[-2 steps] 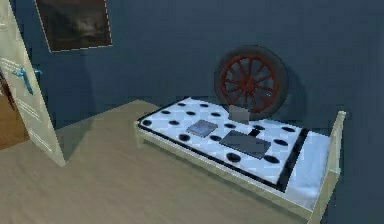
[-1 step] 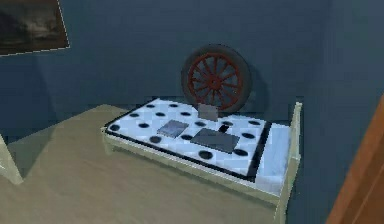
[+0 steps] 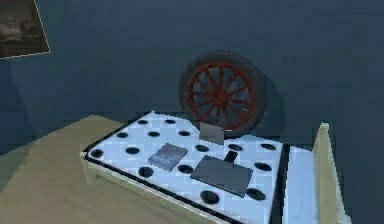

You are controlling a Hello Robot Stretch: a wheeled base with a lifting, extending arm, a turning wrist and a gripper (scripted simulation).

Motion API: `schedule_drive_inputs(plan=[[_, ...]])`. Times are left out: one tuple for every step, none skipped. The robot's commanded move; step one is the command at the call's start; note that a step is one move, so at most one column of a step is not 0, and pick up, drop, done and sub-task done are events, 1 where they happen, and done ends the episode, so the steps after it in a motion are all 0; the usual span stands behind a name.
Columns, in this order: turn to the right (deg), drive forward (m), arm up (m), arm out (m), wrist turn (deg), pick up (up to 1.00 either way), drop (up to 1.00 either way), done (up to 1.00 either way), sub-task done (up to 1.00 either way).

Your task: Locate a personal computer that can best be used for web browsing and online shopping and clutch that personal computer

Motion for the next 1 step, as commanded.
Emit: schedule_drive_inputs(plan=[[24.0,0.0,0.0,0.0,0.0,0.0,0.0,0.0,0.0]])
